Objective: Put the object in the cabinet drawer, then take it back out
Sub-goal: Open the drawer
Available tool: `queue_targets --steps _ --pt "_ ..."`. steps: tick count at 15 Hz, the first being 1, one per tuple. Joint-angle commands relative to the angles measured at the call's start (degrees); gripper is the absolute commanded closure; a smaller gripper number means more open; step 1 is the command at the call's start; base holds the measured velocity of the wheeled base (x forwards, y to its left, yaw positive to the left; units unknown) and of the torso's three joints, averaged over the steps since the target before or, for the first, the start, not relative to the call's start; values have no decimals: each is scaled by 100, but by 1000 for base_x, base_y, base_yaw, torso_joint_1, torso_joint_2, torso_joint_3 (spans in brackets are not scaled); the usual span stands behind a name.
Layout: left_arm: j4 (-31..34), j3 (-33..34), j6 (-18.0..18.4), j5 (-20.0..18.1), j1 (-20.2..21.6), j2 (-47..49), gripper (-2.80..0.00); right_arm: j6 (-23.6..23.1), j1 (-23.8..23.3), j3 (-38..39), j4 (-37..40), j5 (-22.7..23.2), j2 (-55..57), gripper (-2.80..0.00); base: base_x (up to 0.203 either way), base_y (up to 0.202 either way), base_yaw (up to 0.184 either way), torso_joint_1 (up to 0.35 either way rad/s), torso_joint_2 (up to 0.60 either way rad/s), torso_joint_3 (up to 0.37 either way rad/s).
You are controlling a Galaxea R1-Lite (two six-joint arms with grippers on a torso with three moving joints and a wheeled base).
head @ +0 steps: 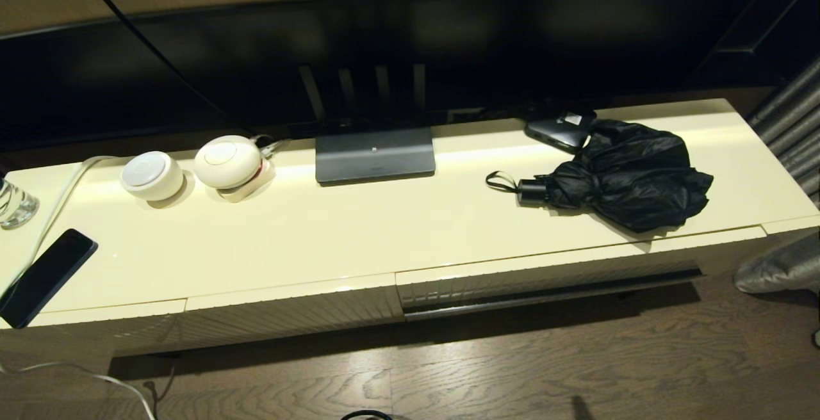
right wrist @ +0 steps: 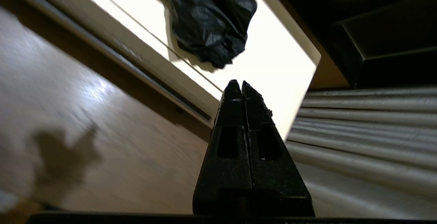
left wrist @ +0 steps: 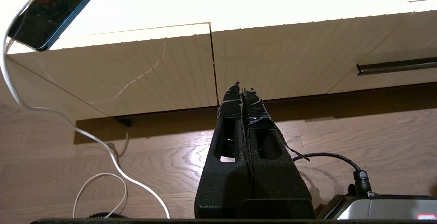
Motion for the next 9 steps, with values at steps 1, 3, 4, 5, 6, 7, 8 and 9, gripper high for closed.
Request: queue_targets --steps 1,3,4,5,6,7,8,9 --pt "0 18 -4 1 2 7 0 -737 -35 -488 43 -209 1500 0 0 0 0 0 0 0" --pt "5 18 -4 1 2 7 0 -1679 -29 -715 61 -397 2006 0 0 0 0 0 0 0" --pt "3 18 -4 1 2 7 0 -1793 61 -693 102 -423 2069 0 0 0 0 0 0 0" --pt "-4 18 -4 1 2 7 0 -1804 134 -555 247 -416 2053 0 0 0 0 0 0 0" --pt "-4 18 -4 1 2 7 0 -1869 342 -404 372 -426 2040 0 0 0 0 0 0 0" --pt "-4 18 -4 1 2 7 0 -1942 588 -189 427 -457 2031 0 0 0 0 0 0 0" --pt "4 18 -4 1 2 7 0 -1999 873 140 446 -574 2039 0 0 0 0 0 0 0" --pt "-1 18 -4 1 2 7 0 -2036 1150 339 458 -738 2066 0 0 0 0 0 0 0"
